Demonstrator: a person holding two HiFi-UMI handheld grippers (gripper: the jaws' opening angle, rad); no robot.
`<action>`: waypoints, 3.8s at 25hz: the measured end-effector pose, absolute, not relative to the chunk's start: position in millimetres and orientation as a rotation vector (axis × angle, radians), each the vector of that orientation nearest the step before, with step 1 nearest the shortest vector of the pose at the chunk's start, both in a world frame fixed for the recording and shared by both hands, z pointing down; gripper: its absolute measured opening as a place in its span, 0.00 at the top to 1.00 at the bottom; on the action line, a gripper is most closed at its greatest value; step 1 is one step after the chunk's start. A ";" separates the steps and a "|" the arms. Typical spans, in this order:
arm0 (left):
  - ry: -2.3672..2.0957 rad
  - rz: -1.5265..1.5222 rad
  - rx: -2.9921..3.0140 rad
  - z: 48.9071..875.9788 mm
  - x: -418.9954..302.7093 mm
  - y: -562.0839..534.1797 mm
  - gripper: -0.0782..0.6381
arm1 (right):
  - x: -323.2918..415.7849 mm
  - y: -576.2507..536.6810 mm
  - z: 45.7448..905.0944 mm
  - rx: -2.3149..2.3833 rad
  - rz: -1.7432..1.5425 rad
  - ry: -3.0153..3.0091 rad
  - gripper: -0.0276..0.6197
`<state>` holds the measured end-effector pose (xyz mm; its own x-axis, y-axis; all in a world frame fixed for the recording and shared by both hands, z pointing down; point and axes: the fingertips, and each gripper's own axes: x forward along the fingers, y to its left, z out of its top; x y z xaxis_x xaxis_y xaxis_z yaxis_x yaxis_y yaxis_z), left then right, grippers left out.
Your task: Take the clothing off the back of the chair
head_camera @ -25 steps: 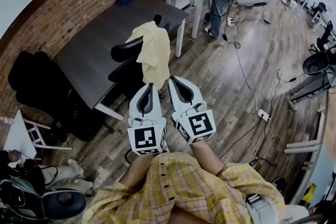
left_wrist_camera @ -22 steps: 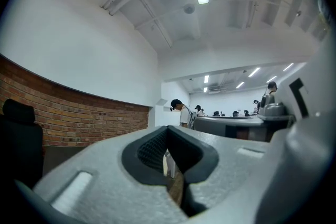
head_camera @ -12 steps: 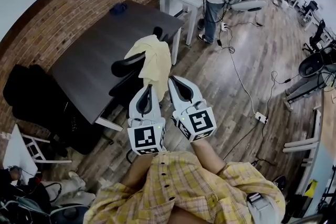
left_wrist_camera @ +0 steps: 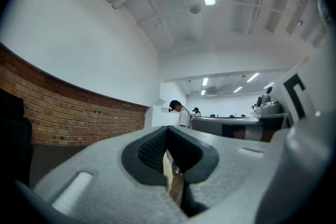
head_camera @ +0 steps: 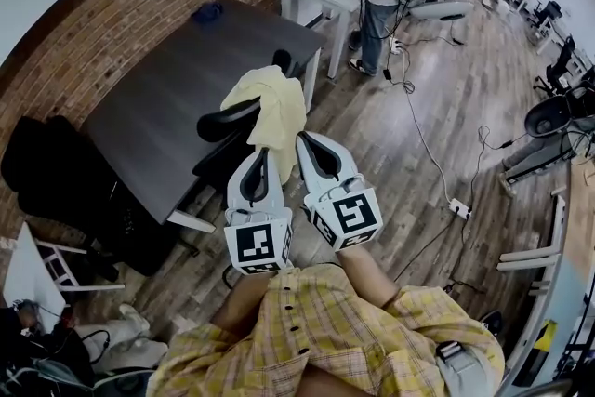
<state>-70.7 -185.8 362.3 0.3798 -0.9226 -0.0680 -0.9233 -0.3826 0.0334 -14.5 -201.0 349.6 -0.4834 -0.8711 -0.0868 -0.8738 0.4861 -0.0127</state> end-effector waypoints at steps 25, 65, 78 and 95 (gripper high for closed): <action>1.875 0.066 -2.516 375.0 -81.2 -234.5 0.89 | -26.1 -297.6 362.2 -1.378 0.033 2.816 0.89; 1.838 0.006 -2.527 389.3 -64.0 -254.5 0.89 | -54.2 -407.3 457.0 -1.306 -0.152 3.029 0.43; 1.851 -0.014 -2.529 395.8 -67.4 -250.5 0.89 | -49.7 -407.9 460.6 -1.280 -0.139 3.002 0.56; 1.844 -0.018 -2.525 392.3 -63.9 -238.2 0.89 | -44.7 -396.3 459.5 -1.327 -0.146 2.972 0.72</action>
